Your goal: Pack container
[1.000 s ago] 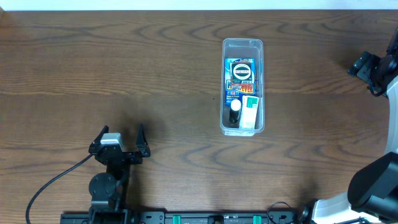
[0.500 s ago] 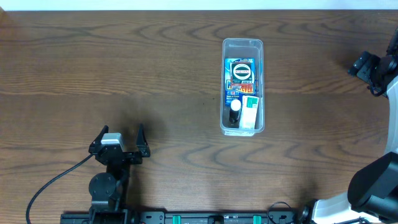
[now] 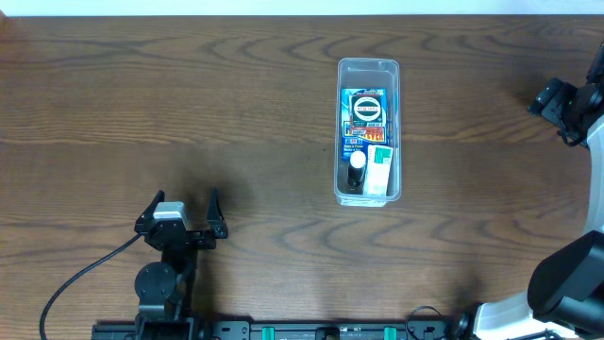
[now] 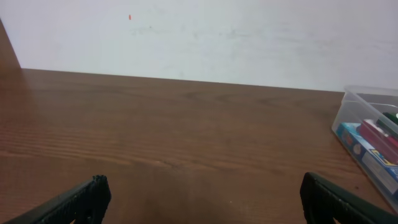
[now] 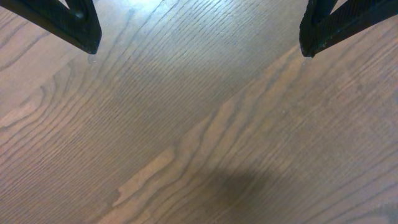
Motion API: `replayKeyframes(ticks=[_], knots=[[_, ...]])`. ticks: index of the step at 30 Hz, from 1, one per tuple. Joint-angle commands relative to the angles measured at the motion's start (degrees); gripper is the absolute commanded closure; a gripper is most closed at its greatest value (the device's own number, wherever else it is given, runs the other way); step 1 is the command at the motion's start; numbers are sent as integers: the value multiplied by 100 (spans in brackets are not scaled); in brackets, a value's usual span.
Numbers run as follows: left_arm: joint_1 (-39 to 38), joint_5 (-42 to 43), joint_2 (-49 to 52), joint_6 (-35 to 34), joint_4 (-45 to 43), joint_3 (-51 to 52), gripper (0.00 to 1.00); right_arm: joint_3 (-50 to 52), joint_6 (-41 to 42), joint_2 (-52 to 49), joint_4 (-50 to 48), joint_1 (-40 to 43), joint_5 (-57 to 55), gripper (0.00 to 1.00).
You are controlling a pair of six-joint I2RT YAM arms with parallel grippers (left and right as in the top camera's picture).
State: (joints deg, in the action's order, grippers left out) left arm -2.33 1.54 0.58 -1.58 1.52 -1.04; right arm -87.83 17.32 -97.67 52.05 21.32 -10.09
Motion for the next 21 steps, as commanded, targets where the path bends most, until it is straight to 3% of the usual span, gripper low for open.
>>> replayKeyframes(ticks=[1,12,21], knots=[[33,-66,-35,50,256,81,2,22,-66,-48,7,37,-42,1],[33,-66,-35,50,254,81,2,146,-66,446,2,22,-42,1],[33,-66,-35,50,254,81,2,1904,-66,2955,7,-680,-39,1]])
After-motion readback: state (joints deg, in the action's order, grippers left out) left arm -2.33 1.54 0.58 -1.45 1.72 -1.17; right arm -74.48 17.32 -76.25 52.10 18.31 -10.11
